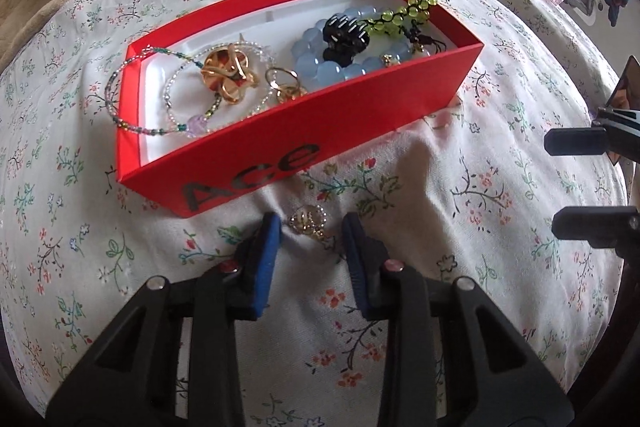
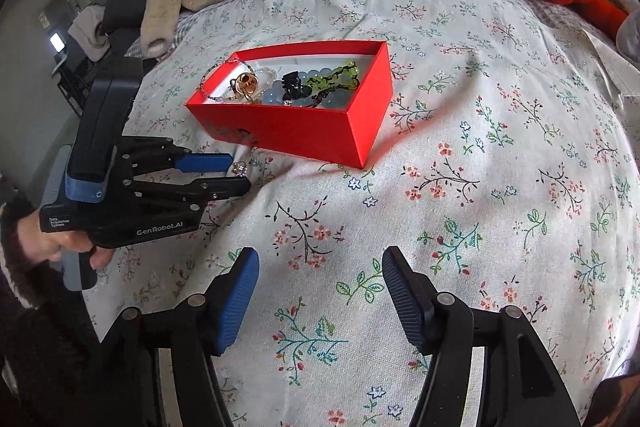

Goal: Organize jewelry

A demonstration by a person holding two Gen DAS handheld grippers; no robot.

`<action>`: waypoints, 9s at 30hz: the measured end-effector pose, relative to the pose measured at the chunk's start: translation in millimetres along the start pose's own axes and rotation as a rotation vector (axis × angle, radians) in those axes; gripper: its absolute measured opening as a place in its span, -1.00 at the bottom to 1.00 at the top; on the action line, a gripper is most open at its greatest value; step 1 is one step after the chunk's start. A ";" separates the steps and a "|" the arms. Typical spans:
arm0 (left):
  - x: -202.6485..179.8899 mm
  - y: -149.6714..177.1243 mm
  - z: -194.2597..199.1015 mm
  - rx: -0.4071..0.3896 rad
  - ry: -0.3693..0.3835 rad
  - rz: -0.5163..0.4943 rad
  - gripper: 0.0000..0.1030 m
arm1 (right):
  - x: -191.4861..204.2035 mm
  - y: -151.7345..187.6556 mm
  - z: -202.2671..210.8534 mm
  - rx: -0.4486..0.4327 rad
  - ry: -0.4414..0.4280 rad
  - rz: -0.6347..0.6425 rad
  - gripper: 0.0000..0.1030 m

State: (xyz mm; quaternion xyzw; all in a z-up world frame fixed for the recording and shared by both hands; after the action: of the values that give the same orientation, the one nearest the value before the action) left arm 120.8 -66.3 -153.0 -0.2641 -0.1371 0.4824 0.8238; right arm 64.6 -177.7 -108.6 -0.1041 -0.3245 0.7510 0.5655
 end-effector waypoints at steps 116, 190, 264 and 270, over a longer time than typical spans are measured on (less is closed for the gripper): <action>65.4 25.2 53.6 0.045 0.015 0.237 -0.84 | 82.1 -14.4 -94.9 0.086 0.000 0.158 -0.63; 65.7 15.8 62.1 0.005 -0.004 0.267 -0.84 | 53.0 -36.7 -64.3 0.057 -0.051 0.050 -0.89; 65.9 -43.3 70.8 -0.145 0.006 0.333 -0.84 | 35.7 -94.4 -27.7 -0.099 0.050 0.048 -0.65; 61.7 -60.7 51.9 -0.178 -0.071 0.275 -0.83 | 14.6 -102.9 -23.7 -0.125 0.086 -0.008 -0.65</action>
State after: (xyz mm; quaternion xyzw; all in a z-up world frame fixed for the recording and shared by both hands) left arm 170.4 -21.0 -77.6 -0.3353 -0.1708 0.5855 0.7181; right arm 152.5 -140.1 -61.4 -0.1700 -0.3466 0.7220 0.5741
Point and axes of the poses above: each gripper's, at about its wrist camera, not at the fingertips, and z roughly against the way its jaws point, x to its left, y to its underside, the point moved 9 cm from there along -z, roughly the way its jaws point, and after that the axes turned 7 degrees about -x, right-handed, at the moved point
